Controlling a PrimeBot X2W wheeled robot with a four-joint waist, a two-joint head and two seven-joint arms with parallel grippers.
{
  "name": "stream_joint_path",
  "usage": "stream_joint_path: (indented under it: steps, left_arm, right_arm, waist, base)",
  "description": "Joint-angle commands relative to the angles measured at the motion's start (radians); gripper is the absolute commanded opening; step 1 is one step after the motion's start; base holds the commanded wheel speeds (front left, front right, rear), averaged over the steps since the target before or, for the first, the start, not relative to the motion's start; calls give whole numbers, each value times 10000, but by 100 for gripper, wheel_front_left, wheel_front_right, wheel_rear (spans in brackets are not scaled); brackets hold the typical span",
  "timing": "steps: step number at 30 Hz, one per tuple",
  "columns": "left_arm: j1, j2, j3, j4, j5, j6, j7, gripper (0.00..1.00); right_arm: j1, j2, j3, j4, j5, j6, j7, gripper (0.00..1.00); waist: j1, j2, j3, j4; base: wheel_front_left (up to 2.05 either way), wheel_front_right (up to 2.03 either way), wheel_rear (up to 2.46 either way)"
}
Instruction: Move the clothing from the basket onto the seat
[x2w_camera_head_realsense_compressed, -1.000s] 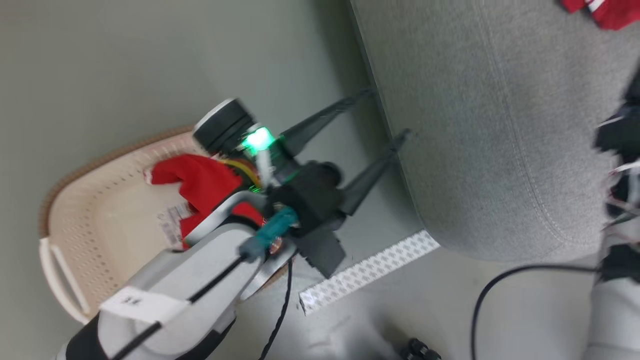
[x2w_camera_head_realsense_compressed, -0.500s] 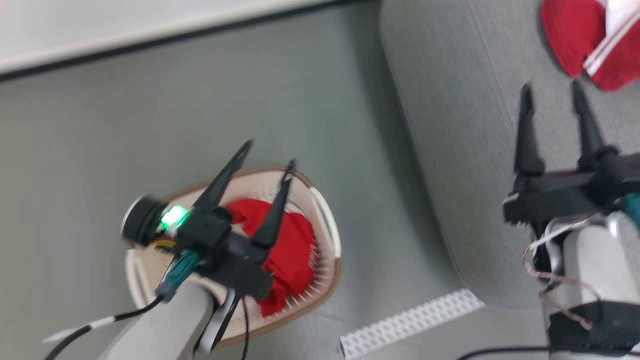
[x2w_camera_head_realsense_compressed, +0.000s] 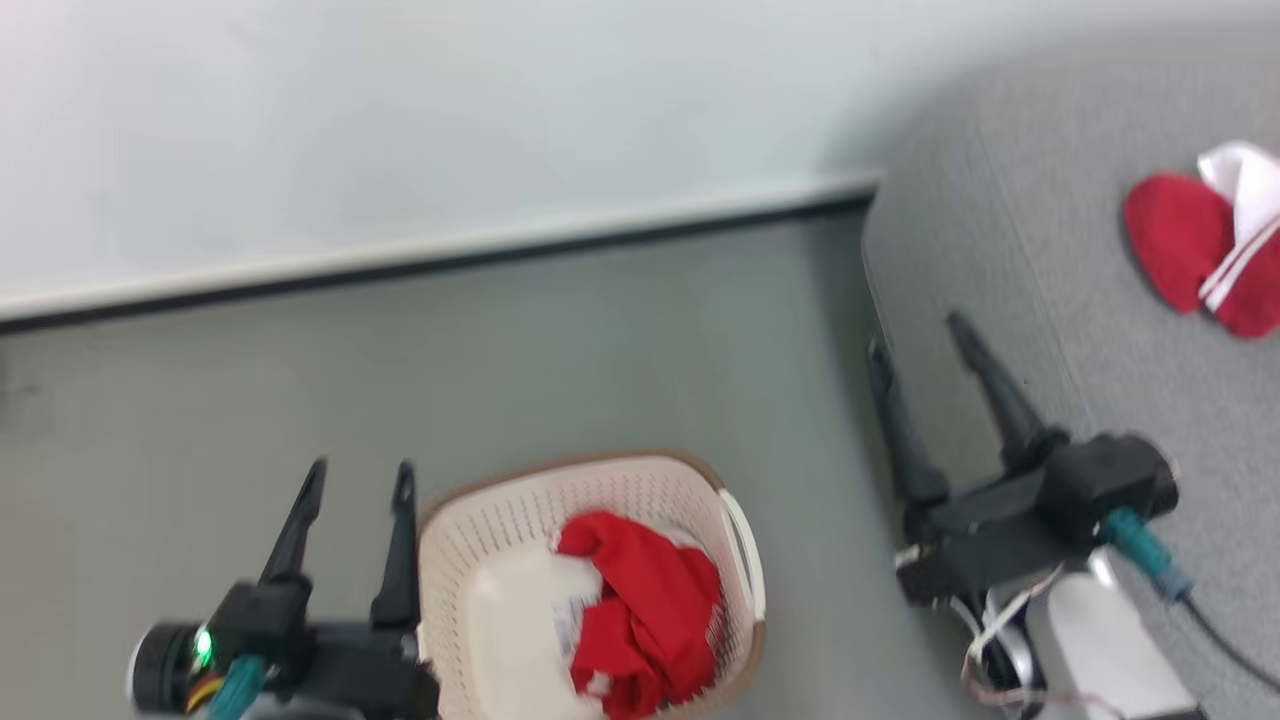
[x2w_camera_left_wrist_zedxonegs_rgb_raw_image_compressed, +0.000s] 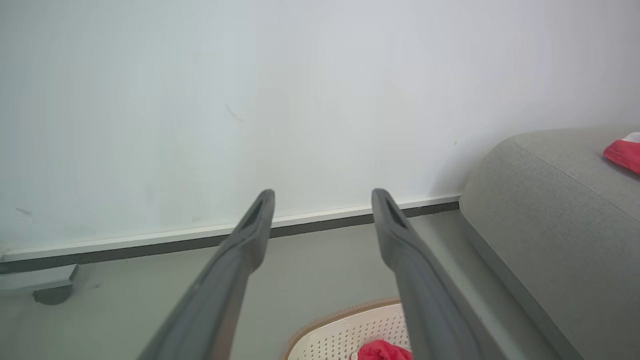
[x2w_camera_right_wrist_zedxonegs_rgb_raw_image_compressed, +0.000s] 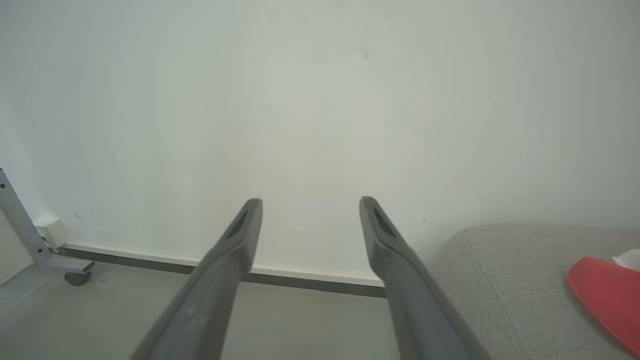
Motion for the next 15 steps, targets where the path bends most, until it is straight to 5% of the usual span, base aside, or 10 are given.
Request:
stream_joint_path:
  steps: [1,15]
  left_arm:
    - [706,51,304,-237,118,134,-72,100]
    - [3744,-248,1626,-1576,1375,-363,-77,100]
  right_arm:
    - [582,-155,347,-104,251,-6,-14,100]
    - [2649,261,640,-508,587,-6,-14,100]
  waist:
    - [2,2,-1472,763]
    - [2,2,-3070,503]
  base:
    - [0,0,0]
    - [0,0,0]
